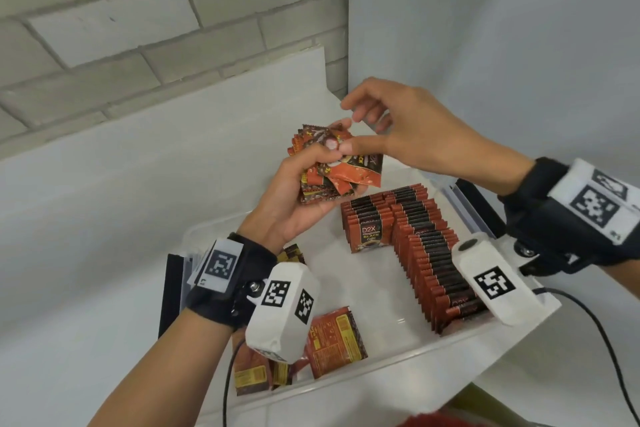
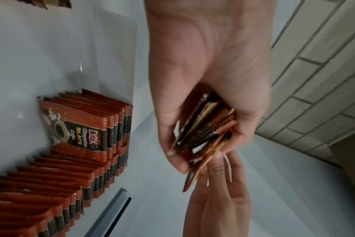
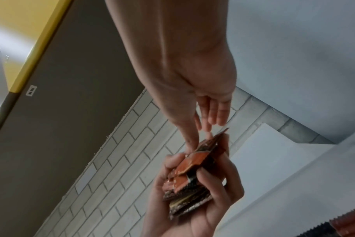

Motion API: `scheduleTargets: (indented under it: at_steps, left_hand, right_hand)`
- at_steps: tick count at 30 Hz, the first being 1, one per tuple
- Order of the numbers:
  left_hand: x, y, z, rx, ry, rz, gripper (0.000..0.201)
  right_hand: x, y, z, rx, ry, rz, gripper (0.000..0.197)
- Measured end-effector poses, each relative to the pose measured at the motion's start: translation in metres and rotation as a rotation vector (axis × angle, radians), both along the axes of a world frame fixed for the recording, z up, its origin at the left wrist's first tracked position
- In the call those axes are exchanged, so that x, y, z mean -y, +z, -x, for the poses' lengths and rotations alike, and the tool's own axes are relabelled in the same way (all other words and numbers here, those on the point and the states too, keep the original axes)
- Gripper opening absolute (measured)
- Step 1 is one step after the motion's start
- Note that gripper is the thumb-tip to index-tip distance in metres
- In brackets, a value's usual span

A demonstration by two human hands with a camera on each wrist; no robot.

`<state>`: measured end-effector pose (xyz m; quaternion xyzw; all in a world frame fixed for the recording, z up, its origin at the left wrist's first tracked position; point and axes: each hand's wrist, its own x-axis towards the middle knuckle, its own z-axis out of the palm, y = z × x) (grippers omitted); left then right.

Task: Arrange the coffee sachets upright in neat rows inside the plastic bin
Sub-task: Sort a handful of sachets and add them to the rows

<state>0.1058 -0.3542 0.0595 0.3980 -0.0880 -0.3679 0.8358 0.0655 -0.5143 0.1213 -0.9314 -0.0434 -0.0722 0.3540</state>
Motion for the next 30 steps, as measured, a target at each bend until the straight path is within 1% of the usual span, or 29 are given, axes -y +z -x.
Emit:
scheduleTargets:
  at_steps: [1, 3, 5, 7, 10, 12, 15, 18, 20, 22, 24, 27, 28, 30]
  left_hand:
    - [0.0, 0.001, -0.001, 0.008, 0.019, 0.012, 0.032]
    - [-0.001, 0.003, -0.003, 0.025, 0.057, 0.048, 0.04]
    - [-0.002, 0.004, -0.004, 0.046, 0.074, 0.083, 0.041]
    - [-0.003, 0.004, -0.004, 0.065, 0.082, 0.084, 0.042]
    - [-0.004, 0.001, -0.005, 0.107, 0.075, 0.059, 0.049]
    - [-0.005, 0.001, -0.006, 0.132, 0.065, 0.041, 0.05]
    - [-0.008, 0.002, -0.007, 0.151, 0.056, 0.027, 0.044]
    - [-0.008, 0.004, -0.009, 0.098, 0.08, 0.026, 0.038]
    - [-0.01, 0.003, -0.013, 0.058, 0.133, 0.025, 0.034]
    - [-0.011, 0.002, -0.016, 0.048, 0.166, 0.051, 0.037]
    - [-0.011, 0.001, -0.016, 0.03, 0.189, 0.068, 0.039]
    - [-0.007, 0.0, -0.015, 0.005, 0.208, 0.058, 0.029]
    - [-0.006, 0.0, -0.014, 0.008, 0.209, 0.045, 0.026]
    - [-0.005, -0.001, -0.013, 0.012, 0.209, 0.019, 0.022]
  right_hand:
    - [0.002, 0.003, 0.001, -0.017, -0.058, -0.002, 0.048]
    - [0.007, 0.008, 0.005, -0.13, -0.147, -0.107, 0.051]
    - [0.011, 0.011, 0.01, -0.308, -0.144, -0.279, 0.053]
    - [0.013, 0.01, 0.014, -0.408, -0.107, -0.411, 0.043]
    - [0.014, 0.009, 0.015, -0.436, -0.108, -0.479, 0.024]
    - [0.014, 0.008, 0.016, -0.465, -0.101, -0.5, 0.016]
    - [0.014, 0.006, 0.015, -0.505, -0.078, -0.537, 0.012]
    - [0.022, 0.012, 0.013, -0.484, -0.1, -0.551, 0.01]
    - [0.031, 0.017, 0.014, -0.464, -0.083, -0.463, 0.008]
    - [0.036, 0.02, 0.014, -0.468, -0.026, -0.297, 0.002]
    - [0.034, 0.019, 0.014, -0.483, 0.065, -0.07, 0.005]
    - [0.015, 0.011, 0.014, -0.464, 0.21, 0.298, 0.005]
    - [0.008, 0.007, 0.014, -0.439, 0.243, 0.385, 0.008]
    - [-0.003, -0.002, 0.013, -0.415, 0.289, 0.487, 0.015]
